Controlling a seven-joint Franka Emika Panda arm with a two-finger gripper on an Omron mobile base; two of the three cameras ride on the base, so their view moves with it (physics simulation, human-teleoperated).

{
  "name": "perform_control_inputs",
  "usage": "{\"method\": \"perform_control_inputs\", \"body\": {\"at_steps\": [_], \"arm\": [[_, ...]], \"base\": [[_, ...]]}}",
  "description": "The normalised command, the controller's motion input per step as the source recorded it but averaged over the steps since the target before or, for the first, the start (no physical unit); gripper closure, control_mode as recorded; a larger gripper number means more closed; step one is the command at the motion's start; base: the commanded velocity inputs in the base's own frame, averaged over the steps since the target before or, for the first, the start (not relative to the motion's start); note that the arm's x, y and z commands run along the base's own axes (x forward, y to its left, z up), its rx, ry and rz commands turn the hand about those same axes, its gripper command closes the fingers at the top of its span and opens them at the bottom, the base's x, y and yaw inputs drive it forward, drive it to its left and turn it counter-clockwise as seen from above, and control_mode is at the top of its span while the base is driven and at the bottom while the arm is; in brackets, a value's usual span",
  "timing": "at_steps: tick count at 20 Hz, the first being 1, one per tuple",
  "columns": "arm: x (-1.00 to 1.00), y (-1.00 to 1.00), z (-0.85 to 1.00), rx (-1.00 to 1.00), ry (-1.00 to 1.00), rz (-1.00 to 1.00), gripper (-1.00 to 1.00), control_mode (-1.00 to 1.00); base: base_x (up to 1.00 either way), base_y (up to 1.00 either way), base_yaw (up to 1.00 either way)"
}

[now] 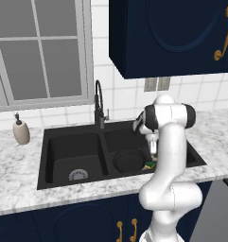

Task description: Pick the pan and sponge and place them into the sink. Then turn on the water.

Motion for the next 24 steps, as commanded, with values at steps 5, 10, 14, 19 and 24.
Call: {"method": "perform_control_inputs", "body": {"at_steps": [5, 10, 14, 19, 24], "arm": [[-0.5, 0.21, 0.88, 0.01, -0.22, -0.07, -1.0, -1.0], [-0.37, 0.27, 0.94, 0.0, -0.21, -0.17, -1.0, -1.0], [-0.23, 0.26, 0.93, 0.0, -0.1, -0.22, -1.0, -1.0], [-0.04, 0.31, 0.61, 0.0, 0.0, -0.34, -1.0, -1.0], [0.0, 0.3, 0.22, 0.01, 0.01, -0.43, -1.0, -1.0]], "base": [[0.0, 0.0, 0.0], [0.0, 0.0, 0.0], [0.0, 0.0, 0.0], [0.0, 0.0, 0.0], [0.0, 0.0, 0.0]]}}
